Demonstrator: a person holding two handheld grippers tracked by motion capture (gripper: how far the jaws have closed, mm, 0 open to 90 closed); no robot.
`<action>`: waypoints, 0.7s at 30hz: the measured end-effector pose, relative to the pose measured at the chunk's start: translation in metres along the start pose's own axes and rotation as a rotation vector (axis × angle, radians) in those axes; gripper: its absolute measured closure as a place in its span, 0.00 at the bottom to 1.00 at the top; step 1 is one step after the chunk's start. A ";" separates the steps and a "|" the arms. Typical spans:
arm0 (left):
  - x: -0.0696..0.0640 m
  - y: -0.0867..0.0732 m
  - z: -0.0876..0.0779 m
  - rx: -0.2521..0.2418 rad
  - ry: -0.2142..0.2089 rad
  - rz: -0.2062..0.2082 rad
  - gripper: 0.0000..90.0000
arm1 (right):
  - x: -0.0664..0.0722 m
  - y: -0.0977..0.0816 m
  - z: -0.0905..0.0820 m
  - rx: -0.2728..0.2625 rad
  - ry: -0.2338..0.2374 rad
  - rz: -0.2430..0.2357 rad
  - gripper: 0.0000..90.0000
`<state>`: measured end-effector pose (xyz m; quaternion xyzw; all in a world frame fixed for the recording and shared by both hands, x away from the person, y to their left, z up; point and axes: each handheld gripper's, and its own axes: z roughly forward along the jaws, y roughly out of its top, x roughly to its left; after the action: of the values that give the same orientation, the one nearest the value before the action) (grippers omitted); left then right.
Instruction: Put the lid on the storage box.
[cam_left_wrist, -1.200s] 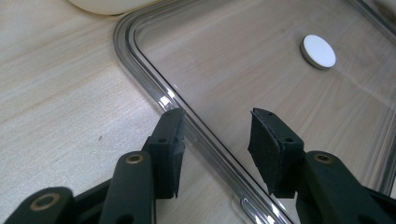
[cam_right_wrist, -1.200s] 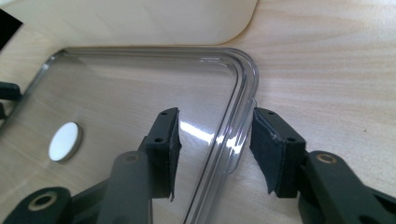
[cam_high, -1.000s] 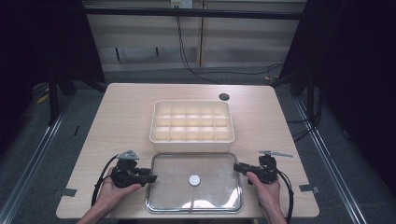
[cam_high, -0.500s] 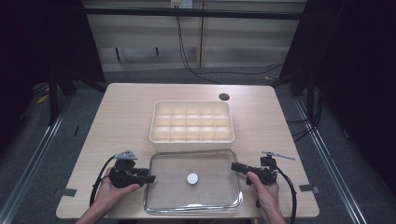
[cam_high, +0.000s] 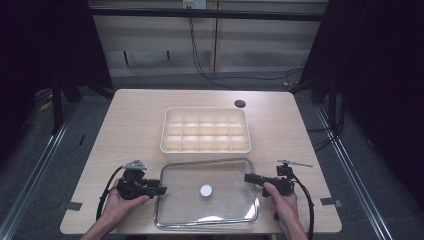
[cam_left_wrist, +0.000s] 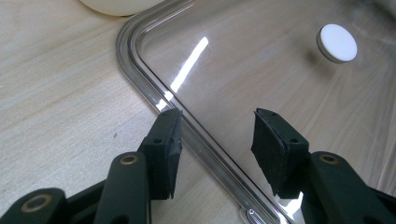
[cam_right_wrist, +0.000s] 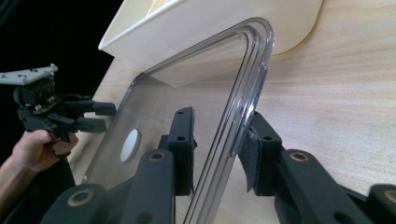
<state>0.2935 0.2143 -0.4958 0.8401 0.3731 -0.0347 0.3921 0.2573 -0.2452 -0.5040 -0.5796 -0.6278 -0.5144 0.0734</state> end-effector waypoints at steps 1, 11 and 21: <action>0.000 0.000 0.000 -0.001 -0.001 -0.003 0.57 | 0.000 0.000 0.000 0.003 -0.001 -0.007 0.76; 0.000 0.000 -0.001 -0.007 0.002 -0.013 0.46 | 0.002 0.001 -0.007 -0.033 0.050 -0.015 0.81; 0.001 0.000 -0.001 -0.019 0.015 -0.025 0.35 | 0.004 0.000 -0.010 -0.048 0.055 -0.027 0.82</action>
<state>0.2938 0.2158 -0.4956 0.8318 0.3869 -0.0295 0.3968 0.2514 -0.2494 -0.4963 -0.5584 -0.6206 -0.5461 0.0697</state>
